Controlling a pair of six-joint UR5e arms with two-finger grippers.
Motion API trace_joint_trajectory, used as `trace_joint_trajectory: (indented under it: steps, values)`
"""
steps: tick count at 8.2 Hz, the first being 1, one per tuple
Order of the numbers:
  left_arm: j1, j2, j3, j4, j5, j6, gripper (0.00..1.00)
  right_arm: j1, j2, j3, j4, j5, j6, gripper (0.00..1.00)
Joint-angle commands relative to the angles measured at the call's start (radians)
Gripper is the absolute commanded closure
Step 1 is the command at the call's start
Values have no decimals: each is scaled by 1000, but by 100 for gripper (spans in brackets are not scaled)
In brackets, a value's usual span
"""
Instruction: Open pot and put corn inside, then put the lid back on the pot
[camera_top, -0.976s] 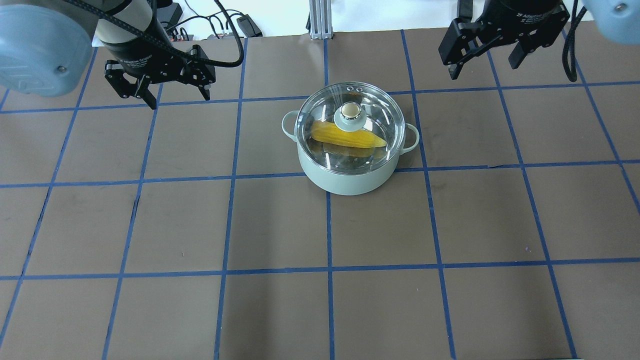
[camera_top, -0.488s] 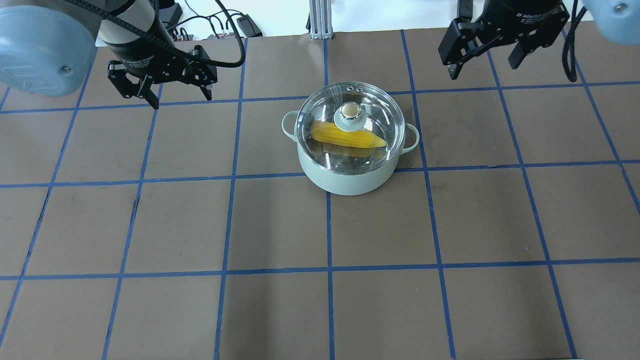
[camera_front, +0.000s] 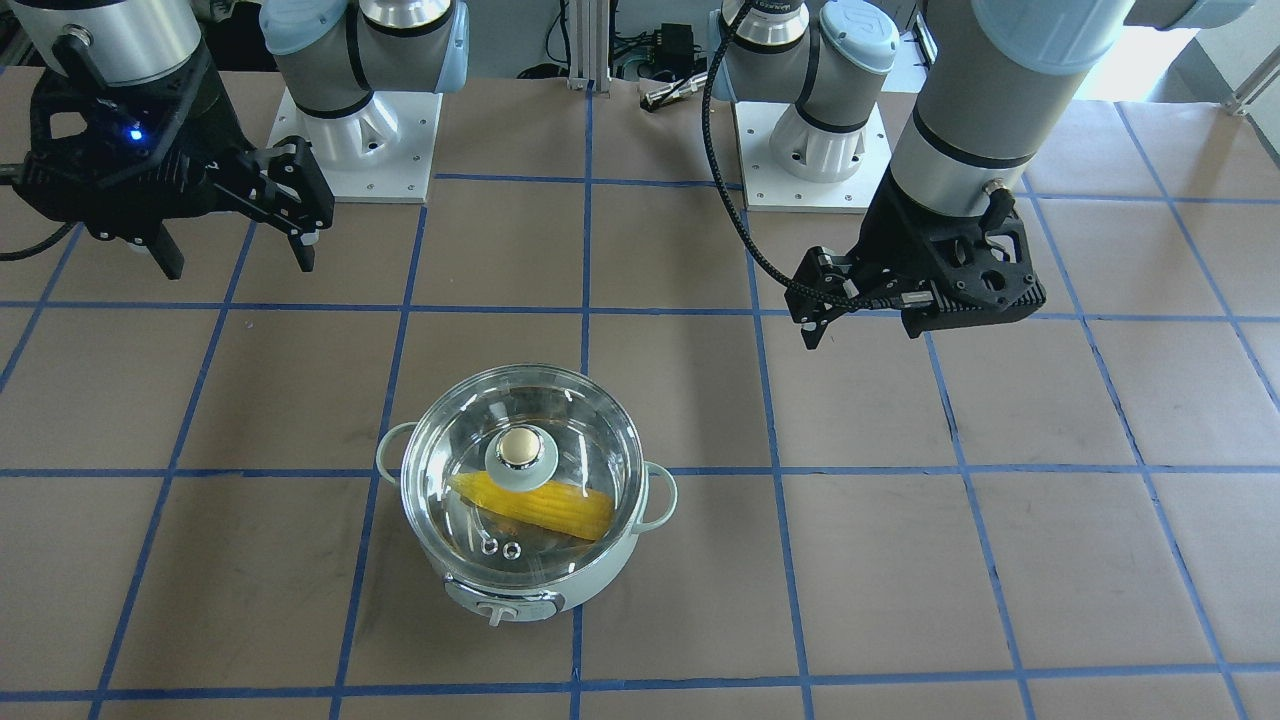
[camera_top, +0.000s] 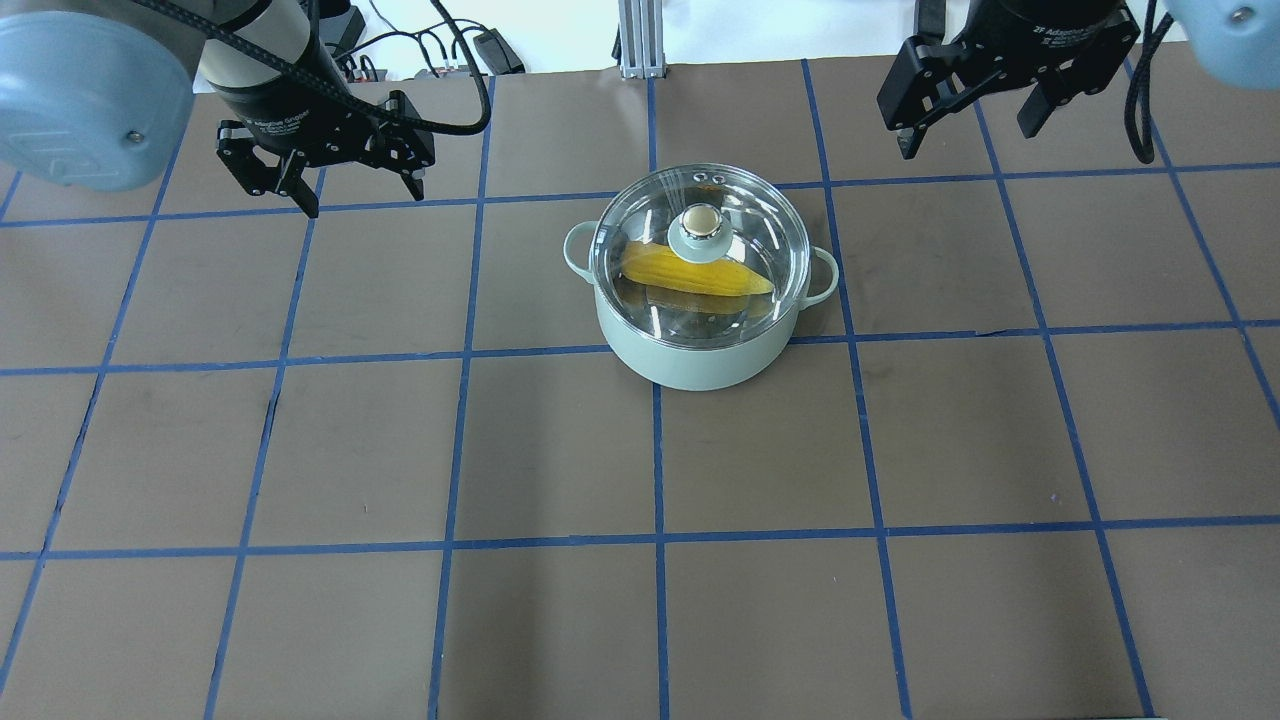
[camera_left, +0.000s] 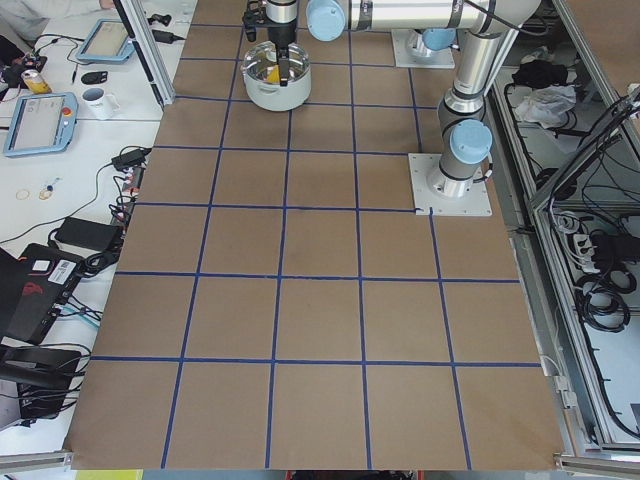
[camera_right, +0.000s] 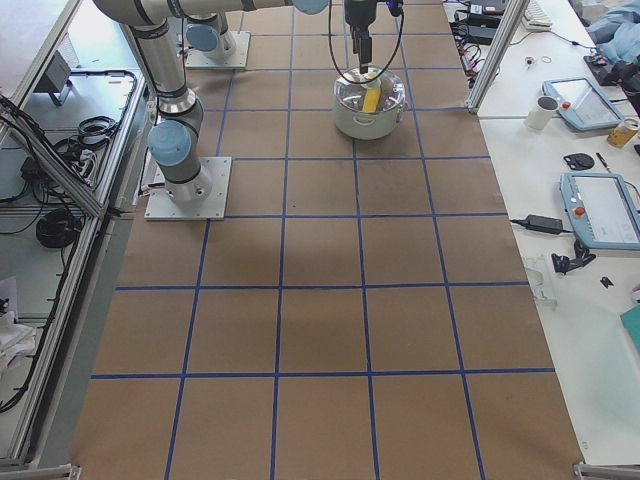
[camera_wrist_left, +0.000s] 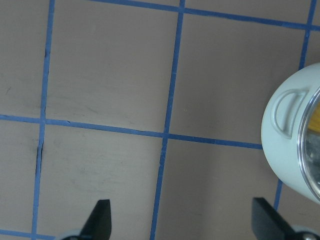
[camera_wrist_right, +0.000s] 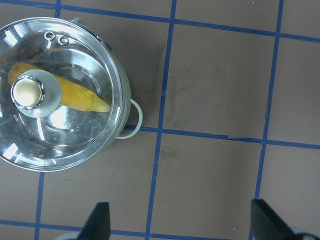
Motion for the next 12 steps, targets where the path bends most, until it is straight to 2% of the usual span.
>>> trace_joint_trajectory:
  steps: [1,12]
  values:
    - [3,0,0,0,7,0,0,0,0,0,-1,1,-1,0]
    - [2,-3,0,31,13,-3,0,0,0,0,-1,0,-4,0]
